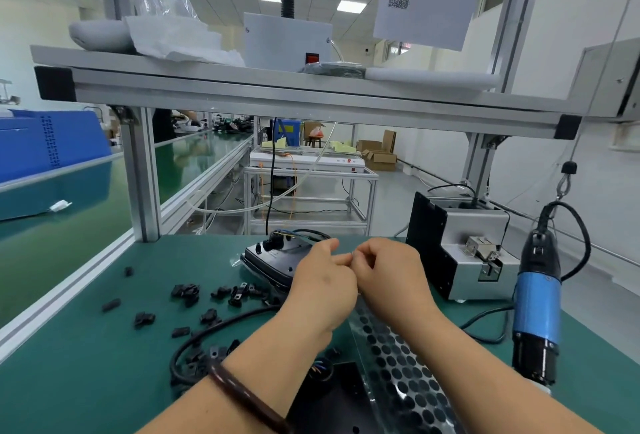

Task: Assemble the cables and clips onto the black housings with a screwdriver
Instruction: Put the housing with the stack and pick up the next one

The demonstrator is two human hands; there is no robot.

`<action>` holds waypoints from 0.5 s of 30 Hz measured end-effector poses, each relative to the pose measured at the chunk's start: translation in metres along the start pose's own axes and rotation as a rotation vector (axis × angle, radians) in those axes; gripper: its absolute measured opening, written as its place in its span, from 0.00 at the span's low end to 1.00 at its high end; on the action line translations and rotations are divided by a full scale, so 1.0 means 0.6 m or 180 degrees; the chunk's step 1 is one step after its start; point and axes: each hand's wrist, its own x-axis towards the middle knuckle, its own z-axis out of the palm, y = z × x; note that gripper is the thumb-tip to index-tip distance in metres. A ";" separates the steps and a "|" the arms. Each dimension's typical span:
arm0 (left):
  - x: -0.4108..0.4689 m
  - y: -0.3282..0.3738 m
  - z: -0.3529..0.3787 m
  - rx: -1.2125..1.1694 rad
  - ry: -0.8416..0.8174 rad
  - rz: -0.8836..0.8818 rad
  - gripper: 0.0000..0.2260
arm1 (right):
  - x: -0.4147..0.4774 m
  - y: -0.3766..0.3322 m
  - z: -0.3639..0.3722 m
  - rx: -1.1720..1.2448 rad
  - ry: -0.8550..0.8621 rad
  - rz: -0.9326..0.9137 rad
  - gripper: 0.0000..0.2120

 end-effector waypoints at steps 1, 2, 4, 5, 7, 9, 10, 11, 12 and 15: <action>-0.001 -0.002 -0.001 -0.0001 -0.0020 0.0015 0.29 | 0.001 -0.003 -0.002 -0.0117 -0.0051 -0.0112 0.12; -0.002 -0.004 -0.003 0.0026 -0.0020 0.0046 0.29 | 0.001 -0.007 -0.004 -0.0224 -0.0134 -0.0228 0.12; -0.002 -0.006 -0.008 0.0085 0.0042 0.0146 0.29 | -0.002 -0.015 -0.007 -0.0391 -0.0384 -0.0478 0.14; -0.002 -0.006 -0.012 0.0082 0.0085 0.0192 0.29 | -0.004 -0.017 -0.010 -0.0452 -0.0500 -0.0582 0.14; -0.003 -0.006 -0.022 0.0059 0.0151 0.0260 0.27 | -0.007 -0.016 -0.019 -0.0283 -0.0518 -0.0585 0.14; -0.007 -0.007 -0.037 -0.0046 0.0177 0.0324 0.24 | -0.003 -0.009 -0.035 0.0694 -0.0269 -0.0061 0.12; -0.010 -0.008 -0.045 -0.0149 0.0163 0.0359 0.22 | -0.003 -0.008 -0.044 0.1270 -0.0165 0.0256 0.10; -0.015 -0.010 -0.052 -0.0230 0.0143 0.0396 0.20 | -0.004 -0.009 -0.050 0.1727 -0.0168 0.0488 0.09; -0.020 -0.013 -0.057 -0.0261 0.0128 0.0431 0.19 | -0.005 -0.010 -0.053 0.1960 -0.0248 0.0585 0.09; -0.036 -0.019 -0.065 -0.0223 0.0053 0.0578 0.19 | -0.015 -0.022 -0.049 0.2009 -0.0503 0.0491 0.08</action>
